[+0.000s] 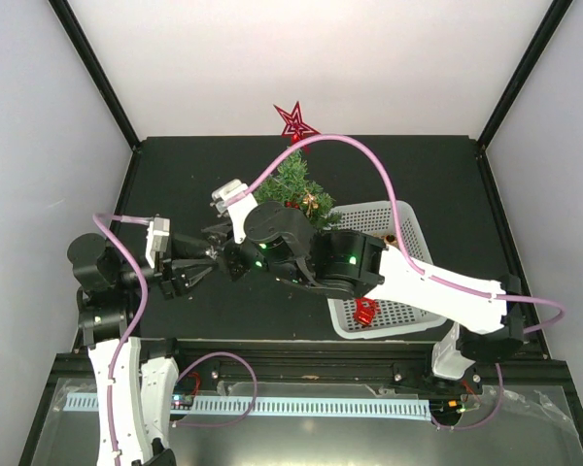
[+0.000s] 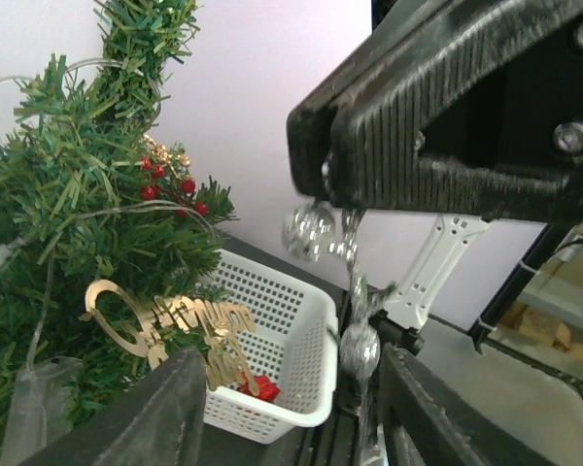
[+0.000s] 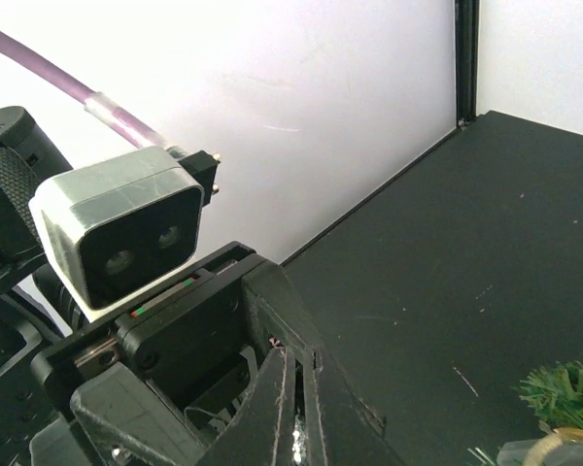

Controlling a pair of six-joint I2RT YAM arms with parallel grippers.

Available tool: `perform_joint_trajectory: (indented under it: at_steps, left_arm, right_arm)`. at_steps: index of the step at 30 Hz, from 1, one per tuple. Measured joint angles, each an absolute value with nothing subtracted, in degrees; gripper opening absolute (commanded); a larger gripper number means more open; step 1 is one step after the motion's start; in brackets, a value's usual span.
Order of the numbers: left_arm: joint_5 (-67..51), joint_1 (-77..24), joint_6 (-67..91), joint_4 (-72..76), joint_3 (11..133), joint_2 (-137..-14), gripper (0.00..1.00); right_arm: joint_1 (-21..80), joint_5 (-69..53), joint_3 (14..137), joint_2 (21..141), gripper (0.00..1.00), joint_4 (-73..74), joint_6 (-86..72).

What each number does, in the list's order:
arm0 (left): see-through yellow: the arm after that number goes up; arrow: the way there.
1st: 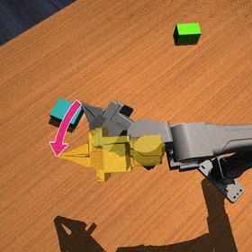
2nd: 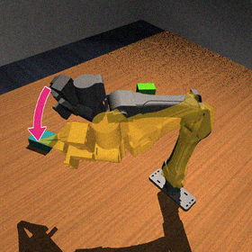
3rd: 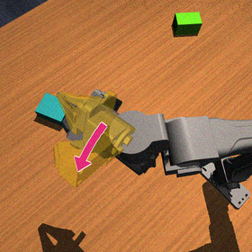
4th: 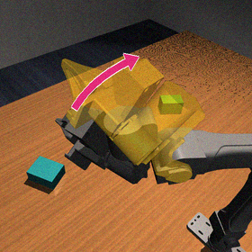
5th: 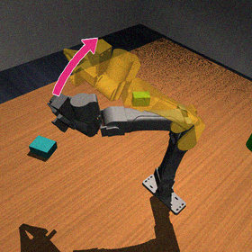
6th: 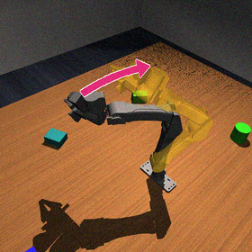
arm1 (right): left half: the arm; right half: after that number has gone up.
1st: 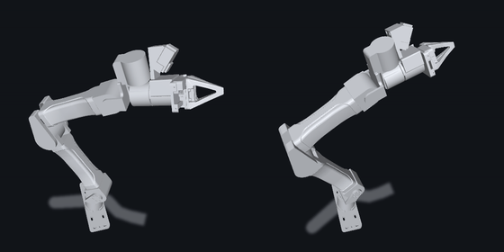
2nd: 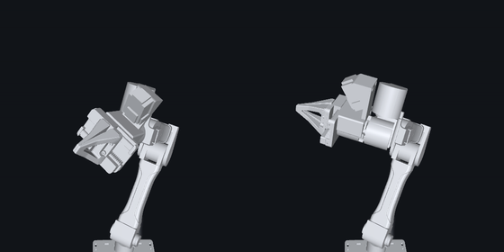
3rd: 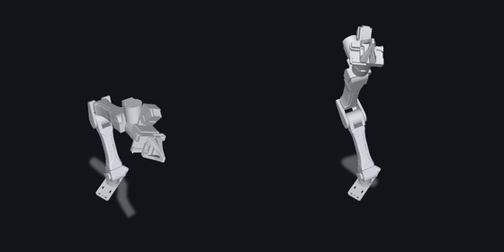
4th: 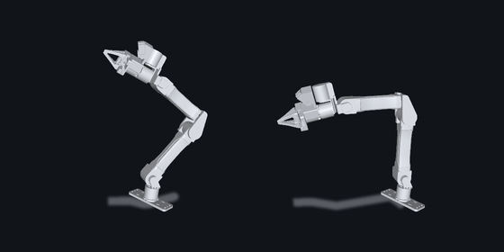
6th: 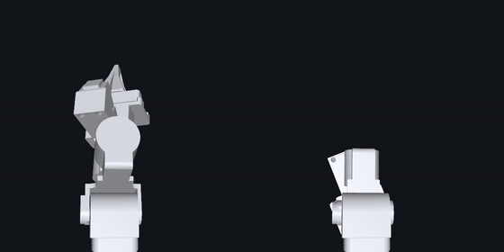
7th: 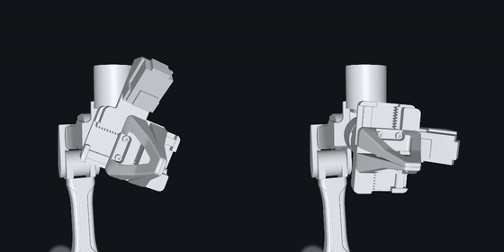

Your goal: Decorate the small christmas tree

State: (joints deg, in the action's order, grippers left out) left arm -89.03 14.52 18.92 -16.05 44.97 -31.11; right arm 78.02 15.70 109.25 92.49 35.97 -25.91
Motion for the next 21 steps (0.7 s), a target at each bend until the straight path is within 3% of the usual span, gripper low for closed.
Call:
perform_joint_trajectory:
  at_steps: [8, 16, 18, 21]
  left_arm:
    - [-89.2, 14.5, 19.3, -15.7, 45.0, -31.1, 0.02]
    - [-89.4, 14.5, 20.0, -14.4, 44.5, -30.9, 0.01]
    - [-89.4, 14.5, 20.3, -14.1, 44.4, -30.7, 0.01]
    - [-89.4, 14.5, 20.6, -13.6, 44.4, -30.7, 0.02]
  right_arm:
    - [78.0, 14.7, 111.6, 95.8, 0.01, 36.2, -26.0]
    - [78.0, 14.8, 111.7, 95.9, 0.03, 36.4, -26.0]
    - [78.0, 14.8, 111.7, 95.9, 0.14, 36.5, -26.0]
    - [78.0, 14.8, 111.7, 95.9, 0.39, 36.4, -26.0]
